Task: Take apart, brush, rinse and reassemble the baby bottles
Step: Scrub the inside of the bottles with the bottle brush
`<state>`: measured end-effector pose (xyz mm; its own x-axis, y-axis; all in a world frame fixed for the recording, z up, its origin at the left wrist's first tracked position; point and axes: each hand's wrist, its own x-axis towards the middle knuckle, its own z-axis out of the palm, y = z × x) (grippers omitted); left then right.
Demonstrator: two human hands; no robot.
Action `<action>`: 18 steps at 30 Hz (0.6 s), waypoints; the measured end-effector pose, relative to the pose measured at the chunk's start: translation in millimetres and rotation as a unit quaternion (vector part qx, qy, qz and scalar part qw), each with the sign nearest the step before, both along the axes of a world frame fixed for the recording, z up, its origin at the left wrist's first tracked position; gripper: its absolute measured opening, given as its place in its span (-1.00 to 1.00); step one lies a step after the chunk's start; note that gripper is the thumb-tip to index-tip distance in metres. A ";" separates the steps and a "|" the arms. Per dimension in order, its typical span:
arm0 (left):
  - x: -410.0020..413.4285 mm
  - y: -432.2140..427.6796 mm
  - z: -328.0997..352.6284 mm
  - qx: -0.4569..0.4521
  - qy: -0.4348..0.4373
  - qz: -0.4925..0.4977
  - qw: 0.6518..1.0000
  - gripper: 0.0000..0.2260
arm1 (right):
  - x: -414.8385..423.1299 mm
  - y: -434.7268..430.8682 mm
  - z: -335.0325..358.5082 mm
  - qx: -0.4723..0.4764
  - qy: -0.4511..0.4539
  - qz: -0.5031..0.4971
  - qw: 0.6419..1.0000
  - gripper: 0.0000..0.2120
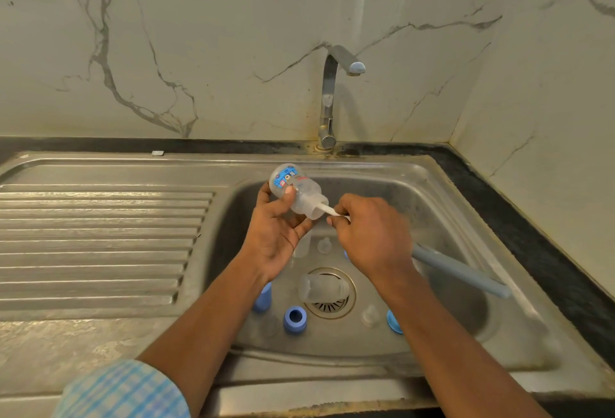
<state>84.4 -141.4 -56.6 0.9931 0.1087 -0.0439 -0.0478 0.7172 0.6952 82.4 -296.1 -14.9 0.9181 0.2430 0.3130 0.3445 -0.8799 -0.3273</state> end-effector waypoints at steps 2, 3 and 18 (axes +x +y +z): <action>-0.4 -3.8 -1.7 0.043 0.018 0.008 0.999 -0.46 | -0.2 3.4 -1.6 -0.007 -0.006 0.004 1.000 -0.86; -0.2 -6.0 -3.0 0.063 0.032 0.019 0.997 -0.43 | -0.1 5.0 -2.6 -0.013 -0.006 0.012 1.000 -0.88; 10.6 31.0 12.3 0.005 -0.025 0.114 0.993 -0.54 | 4.2 -11.2 2.1 0.175 0.186 0.113 0.960 -0.80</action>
<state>95.1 -110.4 -44.3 0.9438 0.3306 0.0062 -0.2419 0.6775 0.6947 86.5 -307.4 -12.8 0.9181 0.3896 0.0725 0.3162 -0.6098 -0.7267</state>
